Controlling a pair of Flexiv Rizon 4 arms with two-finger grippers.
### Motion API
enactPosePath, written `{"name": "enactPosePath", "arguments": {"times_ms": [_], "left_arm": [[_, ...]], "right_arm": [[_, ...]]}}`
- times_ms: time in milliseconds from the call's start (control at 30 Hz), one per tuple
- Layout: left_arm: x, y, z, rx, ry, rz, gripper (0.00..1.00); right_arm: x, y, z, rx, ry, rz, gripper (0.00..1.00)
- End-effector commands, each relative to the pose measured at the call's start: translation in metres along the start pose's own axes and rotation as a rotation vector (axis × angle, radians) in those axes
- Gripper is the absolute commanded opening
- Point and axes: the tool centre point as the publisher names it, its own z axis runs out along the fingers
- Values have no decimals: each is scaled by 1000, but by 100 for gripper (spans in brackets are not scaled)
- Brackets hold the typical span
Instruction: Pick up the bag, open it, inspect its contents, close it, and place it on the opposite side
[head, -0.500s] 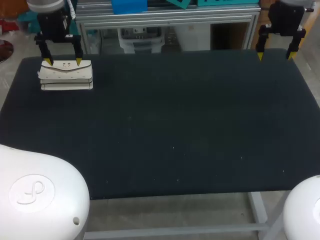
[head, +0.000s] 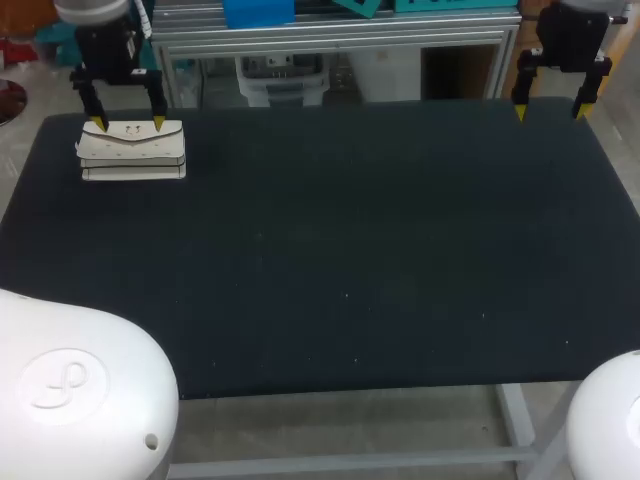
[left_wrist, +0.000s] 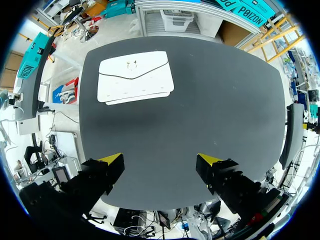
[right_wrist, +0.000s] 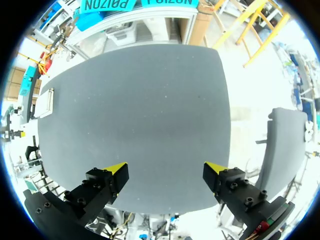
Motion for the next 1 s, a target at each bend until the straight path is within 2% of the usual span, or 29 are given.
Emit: {"name": "enactPosePath", "arguments": {"times_ms": [33, 100, 133, 200, 267, 467, 567, 667, 1000], "left_arm": [[-16, -4, 3, -6, 180, 62, 100], [-20, -3, 5, -15, 253, 97, 100], [-23, -3, 7, -13, 303, 114, 100], [-26, -4, 11, -16, 349, 130, 100], [-32, -4, 15, -23, 424, 142, 100], [-57, -9, 27, -3, 557, 89, 100], [-67, -12, 32, 29, 590, 59, 100], [-73, -15, 36, 74, 602, 55, 100], [-74, -14, 37, 79, 603, 61, 100]], "right_arm": [[1, -5, 3, -98, 114, -167, 100], [4, -9, 4, -145, 124, -241, 100], [7, -12, 4, -184, 178, -320, 100], [11, -17, 5, -233, 155, -412, 100], [15, -22, 9, -275, 211, -503, 100], [34, -39, 26, -388, 237, -790, 100], [41, -48, 35, -389, 257, -886, 100], [47, -52, 45, -319, 343, -986, 100], [47, -52, 45, -319, 343, -986, 100]]}}
